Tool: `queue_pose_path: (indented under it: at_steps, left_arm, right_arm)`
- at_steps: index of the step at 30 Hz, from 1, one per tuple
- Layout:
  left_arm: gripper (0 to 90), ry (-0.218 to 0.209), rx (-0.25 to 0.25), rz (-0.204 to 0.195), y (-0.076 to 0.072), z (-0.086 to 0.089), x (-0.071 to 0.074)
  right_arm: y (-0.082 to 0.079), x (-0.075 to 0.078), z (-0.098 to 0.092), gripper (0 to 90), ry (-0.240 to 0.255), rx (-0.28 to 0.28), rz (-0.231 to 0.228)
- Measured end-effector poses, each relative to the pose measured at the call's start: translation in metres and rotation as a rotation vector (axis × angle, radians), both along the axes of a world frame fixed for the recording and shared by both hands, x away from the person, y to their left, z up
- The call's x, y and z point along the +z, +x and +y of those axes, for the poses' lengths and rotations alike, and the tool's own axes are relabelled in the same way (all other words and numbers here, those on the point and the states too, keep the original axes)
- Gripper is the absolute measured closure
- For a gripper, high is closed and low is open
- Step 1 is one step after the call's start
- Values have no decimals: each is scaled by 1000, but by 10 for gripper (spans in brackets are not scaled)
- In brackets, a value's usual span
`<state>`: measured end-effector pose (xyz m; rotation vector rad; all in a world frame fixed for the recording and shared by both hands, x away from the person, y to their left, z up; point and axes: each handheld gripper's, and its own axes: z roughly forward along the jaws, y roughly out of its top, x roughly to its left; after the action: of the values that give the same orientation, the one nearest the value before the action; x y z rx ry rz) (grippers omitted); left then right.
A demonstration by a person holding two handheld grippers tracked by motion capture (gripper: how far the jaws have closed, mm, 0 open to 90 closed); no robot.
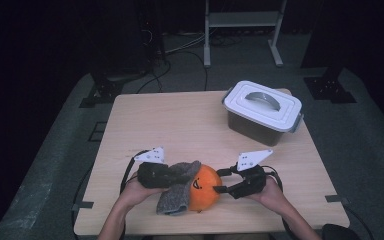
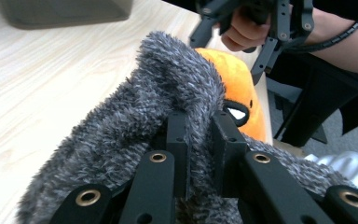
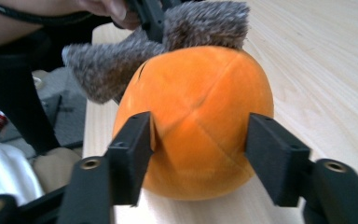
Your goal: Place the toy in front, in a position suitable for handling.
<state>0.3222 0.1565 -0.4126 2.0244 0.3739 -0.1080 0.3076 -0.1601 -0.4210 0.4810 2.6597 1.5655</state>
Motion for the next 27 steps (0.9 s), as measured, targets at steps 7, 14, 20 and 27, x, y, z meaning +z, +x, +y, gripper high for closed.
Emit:
queue_pose_path:
  at_steps: [7, 14, 20, 27]
  left_arm:
    - [795, -12, -62, 33, -3, -11, -3]
    - [795, -113, -55, -44, -7, -15, 22]
    - [796, -40, -35, -22, -4, -16, 11]
    - [793, 5, 30, 6, 4, 5, 1]
  right_arm:
    - [-2, -6, 7, 416, -27, -11, 40]
    - [-15, 4, 15, 540, -30, 26, -109]
    - [-16, 3, 13, 569, -65, 38, -149]
    - [-5, 0, 1, 577, -72, 6, -101]
